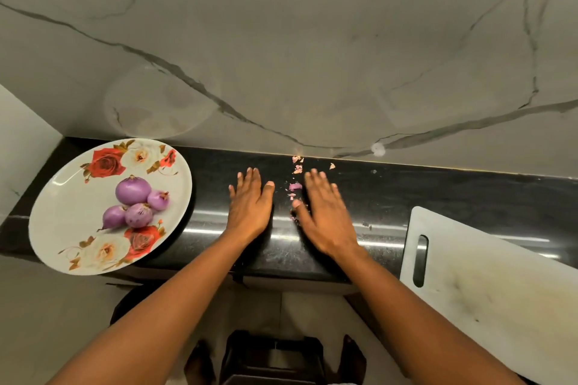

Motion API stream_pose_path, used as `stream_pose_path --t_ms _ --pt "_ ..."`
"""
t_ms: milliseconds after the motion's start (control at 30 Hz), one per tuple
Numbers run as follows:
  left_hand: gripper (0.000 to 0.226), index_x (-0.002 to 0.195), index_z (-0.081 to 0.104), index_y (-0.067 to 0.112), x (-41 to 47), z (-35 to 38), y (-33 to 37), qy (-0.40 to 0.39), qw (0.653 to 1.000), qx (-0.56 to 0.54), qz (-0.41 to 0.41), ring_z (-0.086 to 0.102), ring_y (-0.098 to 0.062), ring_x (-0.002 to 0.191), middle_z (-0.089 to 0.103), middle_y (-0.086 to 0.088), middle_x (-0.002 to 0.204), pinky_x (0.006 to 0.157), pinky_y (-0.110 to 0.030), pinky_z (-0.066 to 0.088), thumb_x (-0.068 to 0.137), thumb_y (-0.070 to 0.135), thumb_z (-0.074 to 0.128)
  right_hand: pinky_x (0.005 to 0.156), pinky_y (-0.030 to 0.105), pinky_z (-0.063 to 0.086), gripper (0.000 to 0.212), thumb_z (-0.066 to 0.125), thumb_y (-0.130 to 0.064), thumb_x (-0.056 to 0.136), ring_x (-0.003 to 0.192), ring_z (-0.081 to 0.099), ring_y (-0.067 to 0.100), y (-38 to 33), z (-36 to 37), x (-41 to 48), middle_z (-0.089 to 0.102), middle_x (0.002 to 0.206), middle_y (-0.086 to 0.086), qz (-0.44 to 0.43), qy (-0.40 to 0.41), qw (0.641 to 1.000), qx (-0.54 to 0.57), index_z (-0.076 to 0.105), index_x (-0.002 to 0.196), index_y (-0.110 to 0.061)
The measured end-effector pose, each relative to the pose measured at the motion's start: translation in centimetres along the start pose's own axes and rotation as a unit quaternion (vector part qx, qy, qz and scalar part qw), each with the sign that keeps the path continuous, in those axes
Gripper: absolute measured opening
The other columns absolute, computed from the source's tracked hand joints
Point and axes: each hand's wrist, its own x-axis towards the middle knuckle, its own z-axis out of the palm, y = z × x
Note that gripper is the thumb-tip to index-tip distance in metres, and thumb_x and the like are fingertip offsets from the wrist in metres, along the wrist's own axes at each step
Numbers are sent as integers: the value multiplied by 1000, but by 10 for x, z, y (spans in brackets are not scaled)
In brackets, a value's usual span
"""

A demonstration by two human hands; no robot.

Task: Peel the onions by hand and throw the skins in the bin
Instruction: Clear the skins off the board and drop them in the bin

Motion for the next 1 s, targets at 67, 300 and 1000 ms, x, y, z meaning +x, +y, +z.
stream_pose_path --t_ms 67,300,1000 --pt "66 167 2 17 -2 10 2 -34 996 71 38 -16 -16 160 -7 1 175 129 -40 -14 112 50 19 133 42 2 75 23 -62 108 162 -7 15 27 -12 4 0 175 -2 66 18 998 -17 6 168 -21" --pt "58 167 9 29 -40 35 14 -134 970 -7 204 -6 3 158 2 15 172 131 -28 -3 114 46 26 132 42 -3 79 18 -66 106 162 -8 12 58 -24 35 2 176 -1 27 -49 997 -61 4 168 -20" --pt "53 165 26 23 12 21 8 -201 900 101 373 7 0 160 22 8 173 132 -29 1 115 38 31 133 40 1 78 19 -63 108 161 -13 13 36 -11 -50 -6 176 1 128 2 991 -23 -3 168 -18"
